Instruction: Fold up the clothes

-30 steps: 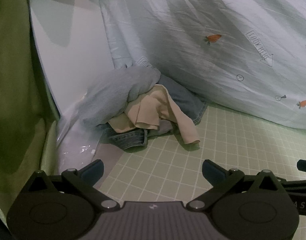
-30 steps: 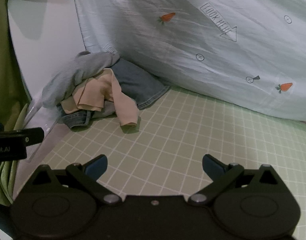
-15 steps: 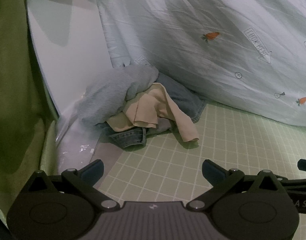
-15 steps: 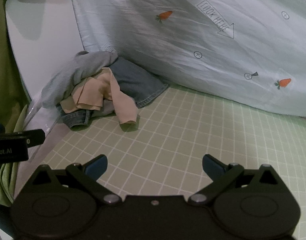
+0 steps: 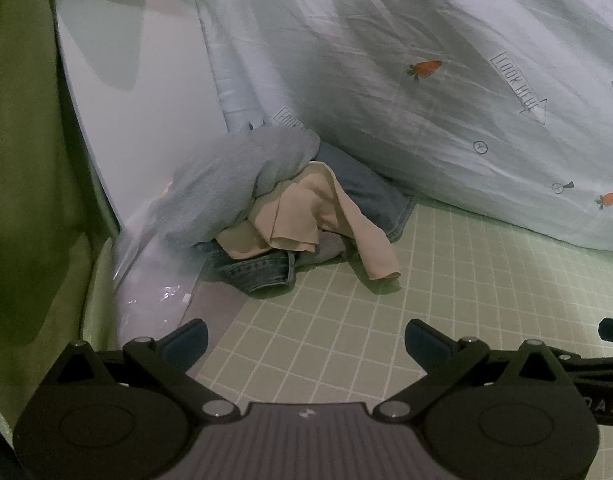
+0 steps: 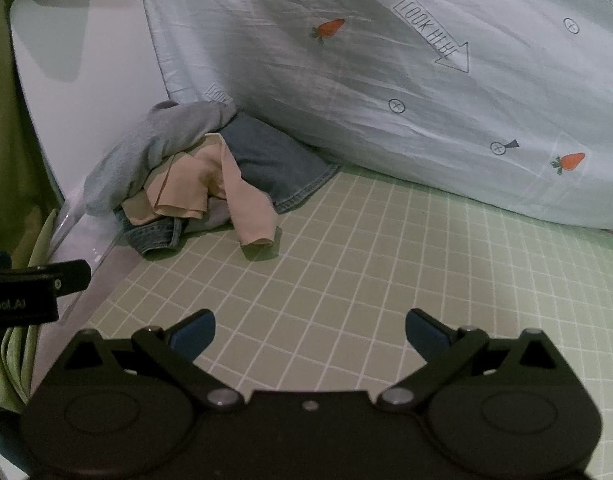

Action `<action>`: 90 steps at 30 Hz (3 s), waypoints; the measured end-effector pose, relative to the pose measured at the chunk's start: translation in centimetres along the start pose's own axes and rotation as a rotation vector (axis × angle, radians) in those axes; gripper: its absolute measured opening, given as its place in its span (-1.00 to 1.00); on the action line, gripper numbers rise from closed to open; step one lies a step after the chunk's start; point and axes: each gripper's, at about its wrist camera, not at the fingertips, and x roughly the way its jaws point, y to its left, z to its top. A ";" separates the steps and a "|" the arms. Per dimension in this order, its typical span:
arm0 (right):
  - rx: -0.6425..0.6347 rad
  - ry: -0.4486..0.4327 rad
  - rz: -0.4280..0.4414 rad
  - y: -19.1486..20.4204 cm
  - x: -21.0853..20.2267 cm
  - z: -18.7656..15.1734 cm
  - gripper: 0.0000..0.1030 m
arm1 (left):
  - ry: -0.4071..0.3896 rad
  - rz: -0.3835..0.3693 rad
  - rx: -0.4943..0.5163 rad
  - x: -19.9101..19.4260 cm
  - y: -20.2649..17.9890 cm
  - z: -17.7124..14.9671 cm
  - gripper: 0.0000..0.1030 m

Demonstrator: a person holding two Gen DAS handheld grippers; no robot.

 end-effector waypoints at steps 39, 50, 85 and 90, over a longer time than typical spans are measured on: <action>-0.080 -0.019 -0.023 0.7 4.9 4.2 1.00 | 0.050 0.061 -0.080 5.3 2.1 2.8 1.00; -0.105 -0.066 0.045 5.5 13.0 12.4 1.00 | 0.011 0.141 -0.201 13.3 9.5 10.0 0.82; 0.080 -0.265 0.327 4.9 14.3 19.6 -0.97 | -0.173 -0.227 -0.154 12.1 6.2 16.7 -0.91; 0.214 -0.367 0.183 -5.2 6.1 14.8 -0.97 | -0.141 -0.452 -0.047 6.6 -2.9 13.4 -0.91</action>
